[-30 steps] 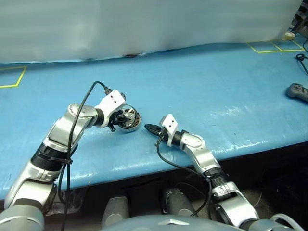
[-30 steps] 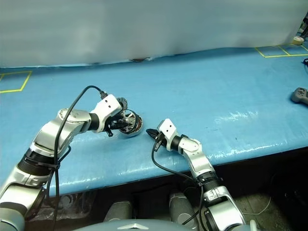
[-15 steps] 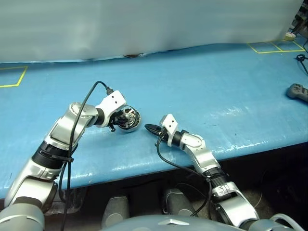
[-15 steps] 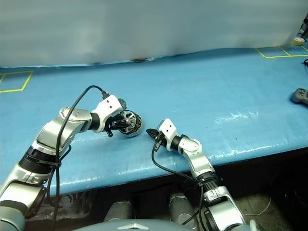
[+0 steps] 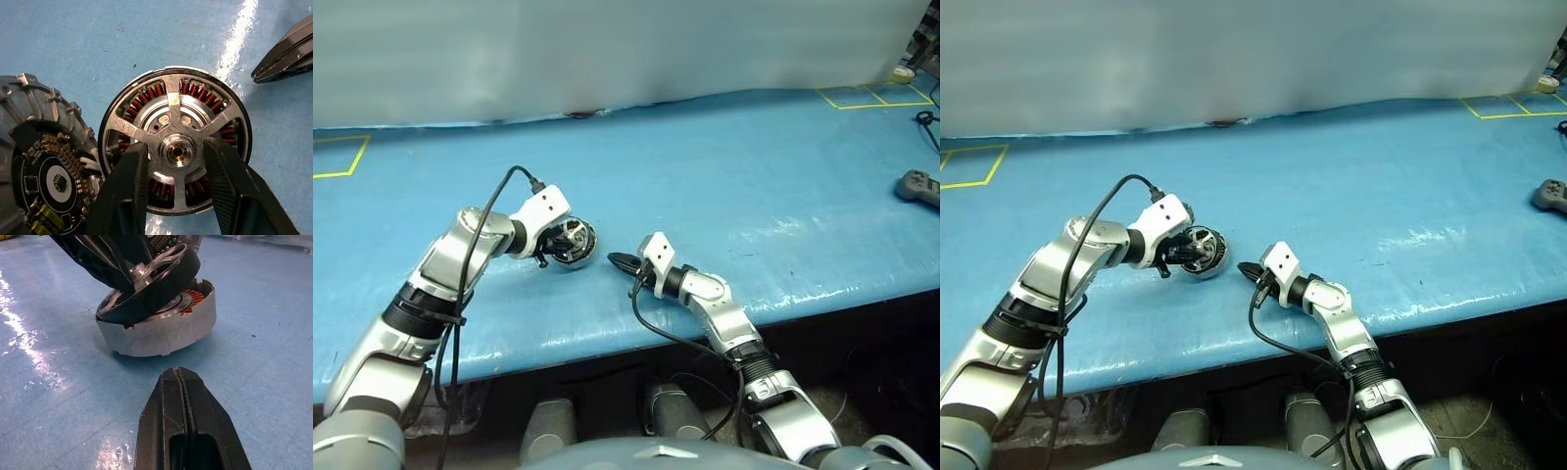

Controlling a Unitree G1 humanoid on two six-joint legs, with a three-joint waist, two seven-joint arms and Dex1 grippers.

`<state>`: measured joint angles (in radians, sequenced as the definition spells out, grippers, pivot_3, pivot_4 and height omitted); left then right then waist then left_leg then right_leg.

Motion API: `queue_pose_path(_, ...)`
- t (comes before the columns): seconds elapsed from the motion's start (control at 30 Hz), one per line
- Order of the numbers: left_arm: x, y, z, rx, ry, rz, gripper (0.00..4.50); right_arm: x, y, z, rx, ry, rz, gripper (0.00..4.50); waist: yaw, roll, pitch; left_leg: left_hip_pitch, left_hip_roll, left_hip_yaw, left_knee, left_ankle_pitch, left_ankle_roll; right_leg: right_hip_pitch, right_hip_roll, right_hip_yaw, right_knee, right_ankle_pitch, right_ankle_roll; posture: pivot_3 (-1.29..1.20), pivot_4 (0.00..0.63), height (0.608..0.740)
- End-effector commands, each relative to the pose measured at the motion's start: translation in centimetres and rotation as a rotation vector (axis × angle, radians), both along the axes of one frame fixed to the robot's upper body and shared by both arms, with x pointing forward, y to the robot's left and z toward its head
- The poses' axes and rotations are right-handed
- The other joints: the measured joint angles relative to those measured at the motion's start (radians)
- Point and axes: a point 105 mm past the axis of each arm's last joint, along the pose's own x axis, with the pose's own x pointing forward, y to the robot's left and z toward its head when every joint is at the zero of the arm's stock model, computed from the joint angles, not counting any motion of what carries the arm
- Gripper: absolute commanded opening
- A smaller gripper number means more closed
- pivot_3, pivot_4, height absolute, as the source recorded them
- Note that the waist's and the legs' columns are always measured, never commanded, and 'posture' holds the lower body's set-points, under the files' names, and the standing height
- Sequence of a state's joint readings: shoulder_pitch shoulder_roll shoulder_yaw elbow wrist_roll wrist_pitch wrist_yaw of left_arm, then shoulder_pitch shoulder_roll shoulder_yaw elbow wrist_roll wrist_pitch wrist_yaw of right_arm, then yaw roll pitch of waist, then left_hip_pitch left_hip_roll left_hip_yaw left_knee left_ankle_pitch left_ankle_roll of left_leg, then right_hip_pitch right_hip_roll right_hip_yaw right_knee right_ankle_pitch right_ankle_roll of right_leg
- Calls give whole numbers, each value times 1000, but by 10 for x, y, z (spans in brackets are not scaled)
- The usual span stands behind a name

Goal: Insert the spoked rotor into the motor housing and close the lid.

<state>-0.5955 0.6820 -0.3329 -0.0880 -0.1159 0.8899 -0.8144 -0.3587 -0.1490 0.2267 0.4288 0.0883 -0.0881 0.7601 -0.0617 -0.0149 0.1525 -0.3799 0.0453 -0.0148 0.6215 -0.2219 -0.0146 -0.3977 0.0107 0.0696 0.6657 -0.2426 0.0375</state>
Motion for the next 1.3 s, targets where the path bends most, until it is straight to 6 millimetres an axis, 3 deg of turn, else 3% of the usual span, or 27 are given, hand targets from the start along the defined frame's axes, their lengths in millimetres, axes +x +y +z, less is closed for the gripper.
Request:
queue_pose_path(0.03, 3, 2, -2, 25, 1, 13, 1443, 1, 1, 12, 30, -49, 0, 0, 0, 0, 0, 0, 0, 0, 0, 0, 0, 0, 0, 0, 0, 0, 0, 0, 150, 740)
queue_pose_path(0.37, 5, -2, -3, 42, 14, -17, 1443, 1, 1, 12, 30, -49, 0, 0, 1, 0, 0, 0, 0, 0, 0, 0, 0, 0, 0, 0, 0, 0, 0, 0, 150, 740)
queue_pose_path(0.67, 9, -5, -1, 48, 4, -31, 4343, 1, 0, 12, 28, -48, -5, 0, -2, 0, 0, -1, 0, 0, -2, 0, 0, -1, 0, 0, -1, 0, -1, 0, 150, 740)
queue_pose_path(0.7, 9, -5, 0, 46, 2, -32, 4488, 1, 0, 12, 28, -48, -5, 0, -1, 0, 0, -1, 0, 0, -3, 0, 0, -1, 0, 0, -1, -1, -1, 0, 150, 740)
queue_pose_path(1.3, 1, -10, 36, -100, -114, -16, 4488, 1, 1, 13, 23, -47, 12, 0, -3, 0, 0, -1, 0, 0, -2, 0, 0, -1, 0, 0, -1, 0, -1, 0, 150, 740)
